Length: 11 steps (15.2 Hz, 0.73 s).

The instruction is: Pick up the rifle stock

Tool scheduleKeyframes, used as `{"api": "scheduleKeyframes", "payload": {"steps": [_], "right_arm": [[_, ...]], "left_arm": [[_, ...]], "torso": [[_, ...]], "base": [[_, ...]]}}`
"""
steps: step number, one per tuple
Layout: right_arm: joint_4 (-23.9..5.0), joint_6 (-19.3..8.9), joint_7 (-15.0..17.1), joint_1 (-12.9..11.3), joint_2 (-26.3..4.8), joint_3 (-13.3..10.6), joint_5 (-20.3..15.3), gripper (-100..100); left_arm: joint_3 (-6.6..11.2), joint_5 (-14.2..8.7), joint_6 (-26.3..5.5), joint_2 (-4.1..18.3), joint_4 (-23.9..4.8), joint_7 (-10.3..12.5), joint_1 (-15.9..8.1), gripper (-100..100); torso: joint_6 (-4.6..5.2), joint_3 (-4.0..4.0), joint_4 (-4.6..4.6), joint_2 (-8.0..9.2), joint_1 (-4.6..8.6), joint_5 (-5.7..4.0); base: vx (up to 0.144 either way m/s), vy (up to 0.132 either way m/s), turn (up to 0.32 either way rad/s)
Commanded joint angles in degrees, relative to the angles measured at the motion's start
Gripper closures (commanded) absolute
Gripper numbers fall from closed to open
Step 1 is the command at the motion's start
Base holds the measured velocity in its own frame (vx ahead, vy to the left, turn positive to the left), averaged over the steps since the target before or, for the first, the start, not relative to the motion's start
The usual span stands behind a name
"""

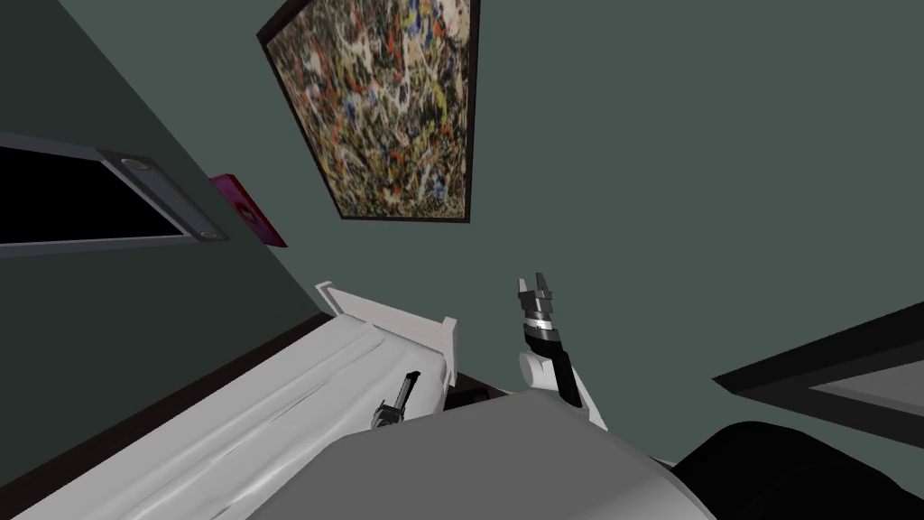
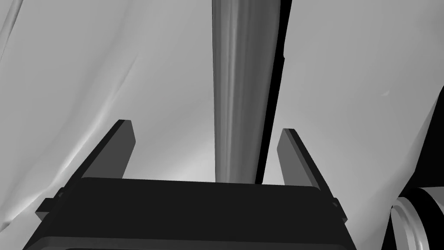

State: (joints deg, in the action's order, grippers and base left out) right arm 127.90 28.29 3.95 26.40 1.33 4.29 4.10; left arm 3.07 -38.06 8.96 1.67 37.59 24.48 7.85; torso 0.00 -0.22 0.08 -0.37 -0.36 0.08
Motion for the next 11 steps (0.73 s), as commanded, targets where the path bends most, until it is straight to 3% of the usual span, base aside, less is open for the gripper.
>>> {"api": "scheduleKeyframes", "payload": {"steps": [1,2,5,11], "right_arm": [[0.00,0.00,0.00,0.00,0.00,0.00,0.00,0],[0.00,0.00,0.00,0.00,0.00,0.00,0.00,0],[-0.01,0.01,-0.01,0.04,0.02,0.03,0.01,0],[-0.02,0.01,-0.01,0.06,0.02,0.04,0.01,0]], "left_arm": [[0.37,-0.28,0.40,-2.23,-1.20,0.21,-0.69,-100],[0.50,-0.46,0.44,-3.55,-1.58,0.31,-0.96,-100],[0.55,-0.39,0.03,-3.23,-0.73,-0.18,-0.51,-100],[-3.94,-2.67,7.80,-3.22,-5.62,5.36,1.38,-100]], "torso": [[0.00,0.00,0.00,0.00,0.00,0.00],[0.00,0.03,-0.01,0.04,0.08,-0.01],[-0.05,0.04,-0.02,0.07,0.10,-0.01],[-0.07,-0.01,-0.01,-0.03,0.15,-0.02]], "base": [[0.062,0.058,0.004],[0.086,0.074,0.008],[0.045,0.050,-0.009],[0.055,0.026,-0.180]]}}
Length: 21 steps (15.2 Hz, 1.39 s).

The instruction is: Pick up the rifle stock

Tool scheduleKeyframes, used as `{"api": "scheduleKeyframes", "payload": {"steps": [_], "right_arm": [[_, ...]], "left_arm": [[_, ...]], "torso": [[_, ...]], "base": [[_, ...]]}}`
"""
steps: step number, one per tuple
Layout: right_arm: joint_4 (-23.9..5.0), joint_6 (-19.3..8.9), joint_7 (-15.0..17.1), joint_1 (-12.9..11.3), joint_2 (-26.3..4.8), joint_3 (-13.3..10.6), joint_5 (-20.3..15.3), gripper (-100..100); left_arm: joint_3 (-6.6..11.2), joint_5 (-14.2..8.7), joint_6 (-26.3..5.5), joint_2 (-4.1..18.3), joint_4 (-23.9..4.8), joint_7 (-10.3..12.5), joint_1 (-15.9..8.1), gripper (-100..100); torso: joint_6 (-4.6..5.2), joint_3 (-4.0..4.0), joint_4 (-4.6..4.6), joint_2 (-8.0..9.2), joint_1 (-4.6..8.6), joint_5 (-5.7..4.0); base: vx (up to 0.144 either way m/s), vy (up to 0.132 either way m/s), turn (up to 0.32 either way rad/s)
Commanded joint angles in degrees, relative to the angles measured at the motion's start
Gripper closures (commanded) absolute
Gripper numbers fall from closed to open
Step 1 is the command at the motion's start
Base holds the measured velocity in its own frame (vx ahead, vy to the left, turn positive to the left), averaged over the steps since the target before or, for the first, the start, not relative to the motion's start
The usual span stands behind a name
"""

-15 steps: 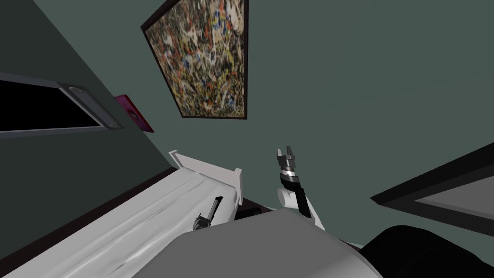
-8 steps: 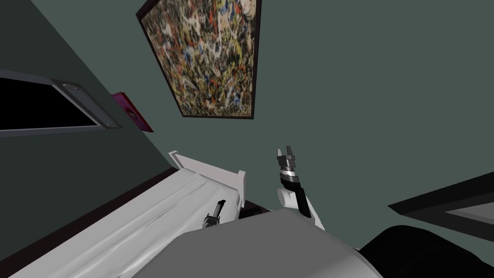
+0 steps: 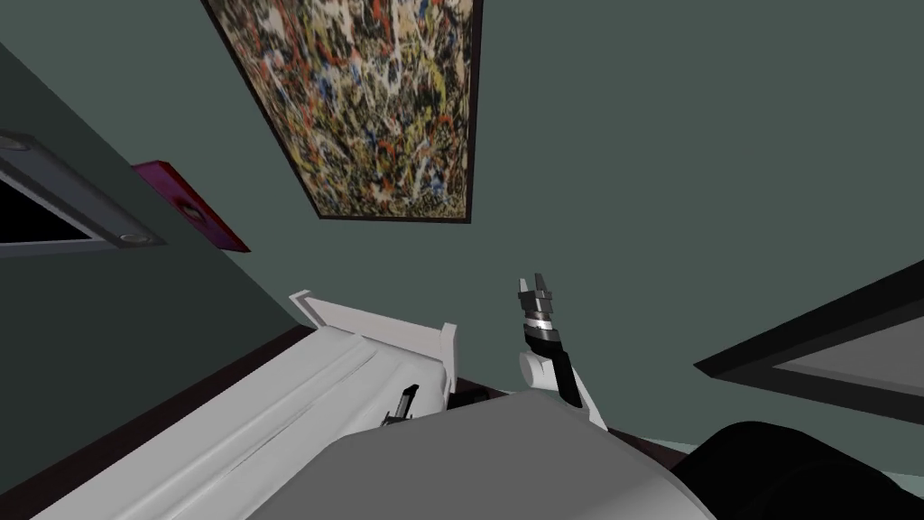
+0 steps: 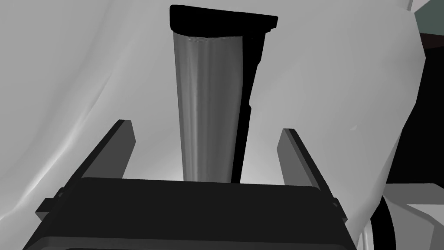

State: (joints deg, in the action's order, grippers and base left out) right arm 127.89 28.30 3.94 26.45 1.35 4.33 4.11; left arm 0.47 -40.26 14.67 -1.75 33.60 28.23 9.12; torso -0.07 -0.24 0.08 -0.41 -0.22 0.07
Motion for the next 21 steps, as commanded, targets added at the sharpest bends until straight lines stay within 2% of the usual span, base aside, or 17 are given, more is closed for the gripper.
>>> {"api": "scheduleKeyframes", "payload": {"steps": [1,2,3,4,5,6,7,8,11,13,14,15,19,20,21], "right_arm": [[0.00,0.00,0.00,0.00,0.00,0.00,0.00,0],[0.00,0.00,0.00,0.01,0.00,0.00,0.00,0],[-0.03,0.00,0.00,0.07,0.01,0.02,0.00,0],[-0.04,0.00,0.00,0.08,0.01,0.02,0.00,0],[-0.04,0.00,0.00,0.08,0.01,0.02,0.00,0],[-0.04,0.00,0.00,0.07,0.01,0.02,0.00,0],[-0.04,0.00,0.00,0.08,0.01,0.02,0.00,0],[-0.04,0.00,0.00,0.08,0.01,0.02,0.00,0],[-0.04,0.00,0.00,0.08,0.01,0.02,0.00,0],[-0.04,0.00,0.00,0.08,0.02,0.02,0.00,0],[-0.04,0.00,0.00,0.08,0.02,0.02,0.00,0],[-0.04,0.00,0.00,0.08,0.02,0.02,0.00,0],[-0.04,0.00,0.00,0.08,0.02,0.02,0.00,0],[-0.04,0.00,0.00,0.08,0.02,0.02,0.00,0],[-0.04,0.00,0.00,0.08,0.02,0.02,0.00,0]], "left_arm": [[-1.35,-0.47,2.09,0.19,-1.63,1.61,0.11,-100],[-1.35,-0.47,2.09,0.19,-1.63,1.61,0.11,-100],[-2.44,-1.03,3.95,0.21,-2.75,2.92,0.64,-100],[-2.44,-1.03,3.95,0.21,-2.75,2.92,0.64,-100],[-3.53,-1.59,5.82,0.23,-3.87,4.23,1.16,-100],[-3.53,-1.59,5.82,0.23,-3.87,4.23,1.16,-100],[-4.63,-2.15,7.68,0.24,-4.99,5.55,1.69,-100],[-4.63,-2.15,7.68,0.24,-4.99,5.55,1.69,-100],[-7.90,-3.83,12.95,0.29,-8.35,9.49,3.26,-100],[-7.90,-3.83,13.27,0.29,-8.35,9.49,3.26,-100],[-8.14,-3.56,13.60,0.41,-9.85,10.46,2.18,-100],[-8.14,-3.60,13.71,0.38,-9.78,10.40,2.27,100],[-8.15,-3.61,13.70,0.35,-9.78,10.42,2.27,100],[-6.81,-3.27,11.41,0.27,-7.23,8.17,2.74,100],[-6.81,-3.27,11.41,0.27,-7.23,8.17,2.74,100]], "torso": [[0.00,0.00,0.00,0.00,0.00,0.00],[-0.01,0.01,0.00,0.01,0.01,0.00],[-0.07,0.01,-0.02,0.01,0.03,0.02],[-0.08,-0.01,-0.02,-0.02,0.04,0.03],[-0.08,-0.02,-0.02,-0.04,0.04,0.03],[-0.06,-0.02,-0.01,-0.05,0.03,0.03],[-0.07,-0.03,-0.01,-0.07,0.02,0.03],[-0.08,-0.05,0.00,-0.10,-0.01,0.04],[-0.06,-0.09,0.01,-0.16,-0.04,0.04],[-0.10,0.01,-0.02,0.01,-0.06,0.01],[-0.09,0.02,-0.03,0.04,-0.05,0.01],[-0.09,0.03,-0.03,0.04,-0.06,0.01],[-0.08,0.03,-0.04,0.05,-0.06,-0.02],[-0.08,0.03,-0.04,0.05,-0.06,-0.02],[-0.07,0.04,-0.06,0.04,-0.07,-0.03]], "base": [[0.056,0.032,-0.134],[0.030,0.023,-0.039],[0.033,0.018,-0.103],[0.035,0.018,-0.113],[0.036,0.021,-0.178],[0.040,0.026,-0.144],[0.054,0.038,-0.148],[0.051,0.039,-0.128],[0.041,0.043,-0.213],[-0.001,-0.003,0.009],[0.000,0.000,0.000],[0.000,0.000,0.000],[0.000,-0.001,-0.001],[0.000,0.000,0.000],[0.000,0.000,0.000]]}}
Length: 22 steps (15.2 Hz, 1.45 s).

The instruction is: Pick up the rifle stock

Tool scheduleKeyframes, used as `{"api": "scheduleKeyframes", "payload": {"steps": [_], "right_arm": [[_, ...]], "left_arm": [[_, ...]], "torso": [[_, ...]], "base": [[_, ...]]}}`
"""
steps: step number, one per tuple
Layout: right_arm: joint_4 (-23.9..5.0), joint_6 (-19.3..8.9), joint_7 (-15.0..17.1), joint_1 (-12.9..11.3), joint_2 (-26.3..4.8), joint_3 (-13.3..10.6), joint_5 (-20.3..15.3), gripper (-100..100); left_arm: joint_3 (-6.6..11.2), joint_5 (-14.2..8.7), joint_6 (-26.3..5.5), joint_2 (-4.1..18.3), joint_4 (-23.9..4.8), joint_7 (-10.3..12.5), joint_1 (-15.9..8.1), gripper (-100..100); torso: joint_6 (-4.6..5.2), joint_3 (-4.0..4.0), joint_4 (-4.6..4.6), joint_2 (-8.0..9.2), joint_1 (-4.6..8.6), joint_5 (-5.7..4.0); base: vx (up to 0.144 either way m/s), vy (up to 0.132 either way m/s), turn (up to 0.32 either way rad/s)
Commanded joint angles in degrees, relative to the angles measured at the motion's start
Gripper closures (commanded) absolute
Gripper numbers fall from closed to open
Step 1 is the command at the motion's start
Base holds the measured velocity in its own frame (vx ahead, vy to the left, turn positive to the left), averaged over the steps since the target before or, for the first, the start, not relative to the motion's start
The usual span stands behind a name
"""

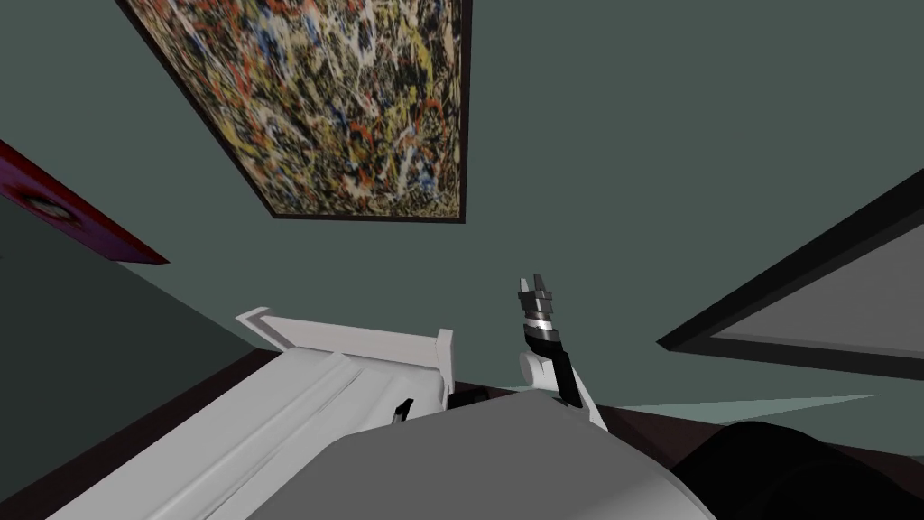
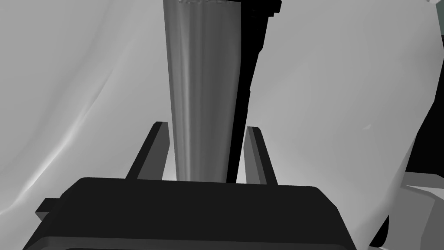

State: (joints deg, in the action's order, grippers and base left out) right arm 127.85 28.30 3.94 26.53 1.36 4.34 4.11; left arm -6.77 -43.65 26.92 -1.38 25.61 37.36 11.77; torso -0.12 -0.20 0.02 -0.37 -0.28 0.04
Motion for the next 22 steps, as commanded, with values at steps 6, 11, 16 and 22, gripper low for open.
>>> {"api": "scheduleKeyframes", "payload": {"steps": [6,11,16,22], "right_arm": [[-0.04,-0.01,0.00,0.08,0.01,0.00,0.00,0],[-0.05,0.00,-0.01,0.11,0.02,0.04,0.01,0],[-0.05,0.01,-0.01,0.11,0.02,0.05,0.01,0],[-0.05,0.00,-0.01,0.11,0.02,0.05,0.01,0]], "left_arm": [[2.62,1.24,-4.57,-0.13,3.01,-3.58,-0.97,100],[4.80,2.36,-8.29,-0.16,5.25,-6.21,-2.02,100],[8.08,4.04,-13.34,-0.21,8.61,-10.15,-3.59,100],[10.76,4.92,-17.24,-0.64,11.54,-13.13,-3.99,100]], "torso": [[-0.07,-0.04,-0.02,-0.09,0.08,0.00],[-0.18,0.00,-0.03,-0.02,0.12,0.00],[-0.20,0.00,-0.06,-0.04,0.06,-0.05],[-0.19,0.08,-0.09,0.08,0.18,-0.11]], "base": [[-0.006,-0.014,0.090],[-0.046,-0.030,0.139],[-0.037,-0.017,0.135],[-0.052,-0.028,0.135]]}}
